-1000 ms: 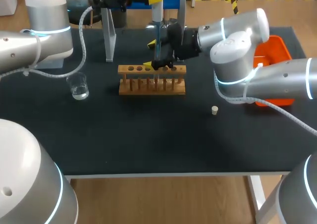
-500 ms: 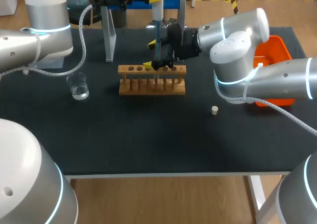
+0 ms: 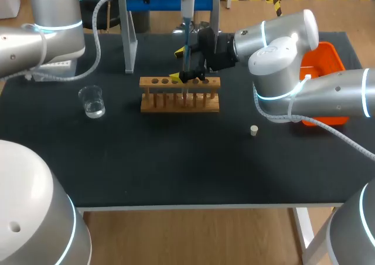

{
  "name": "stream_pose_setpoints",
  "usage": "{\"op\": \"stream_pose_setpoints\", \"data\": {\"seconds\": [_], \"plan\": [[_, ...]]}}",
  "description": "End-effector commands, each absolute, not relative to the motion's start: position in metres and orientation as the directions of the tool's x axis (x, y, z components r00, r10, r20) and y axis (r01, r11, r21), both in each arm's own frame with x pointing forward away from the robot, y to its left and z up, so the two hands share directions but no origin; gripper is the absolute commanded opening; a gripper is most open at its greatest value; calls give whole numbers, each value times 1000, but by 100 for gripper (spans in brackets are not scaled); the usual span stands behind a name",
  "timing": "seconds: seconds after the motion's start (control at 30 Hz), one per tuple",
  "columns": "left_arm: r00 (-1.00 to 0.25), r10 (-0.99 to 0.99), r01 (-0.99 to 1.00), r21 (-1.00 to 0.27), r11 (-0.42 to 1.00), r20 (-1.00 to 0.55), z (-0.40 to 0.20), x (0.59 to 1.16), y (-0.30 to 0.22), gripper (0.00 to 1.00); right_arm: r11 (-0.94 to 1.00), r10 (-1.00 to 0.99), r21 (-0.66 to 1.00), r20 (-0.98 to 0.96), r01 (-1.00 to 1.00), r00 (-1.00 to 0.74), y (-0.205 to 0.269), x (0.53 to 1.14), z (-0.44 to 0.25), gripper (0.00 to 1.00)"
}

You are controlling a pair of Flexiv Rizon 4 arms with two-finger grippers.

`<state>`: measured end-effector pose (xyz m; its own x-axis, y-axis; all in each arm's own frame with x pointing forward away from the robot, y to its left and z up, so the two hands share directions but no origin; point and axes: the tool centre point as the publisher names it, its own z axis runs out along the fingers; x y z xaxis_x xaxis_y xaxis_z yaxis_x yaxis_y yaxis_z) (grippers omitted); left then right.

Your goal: Invert the test tube, pick up the pipette, mount the tip to pipette, aspirate from beaker and dispense into the tube, eject the tip, return the pipette, and cap with the stopper.

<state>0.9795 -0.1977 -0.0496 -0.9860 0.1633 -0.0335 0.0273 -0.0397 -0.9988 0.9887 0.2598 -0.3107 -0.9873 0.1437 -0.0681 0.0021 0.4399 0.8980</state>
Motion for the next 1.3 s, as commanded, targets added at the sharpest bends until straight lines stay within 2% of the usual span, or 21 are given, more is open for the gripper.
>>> {"op": "stream_pose_setpoints", "data": {"seconds": [0.03,1.3], "plan": [[-987,158,31,-999,-27,-35,-43,976,-199,0,442,142,897,-67,3,-988,259,989,-310,100],[-985,155,84,-996,28,-78,-3,955,-214,0,442,142,897,-67,3,-988,259,989,-310,100]]}}
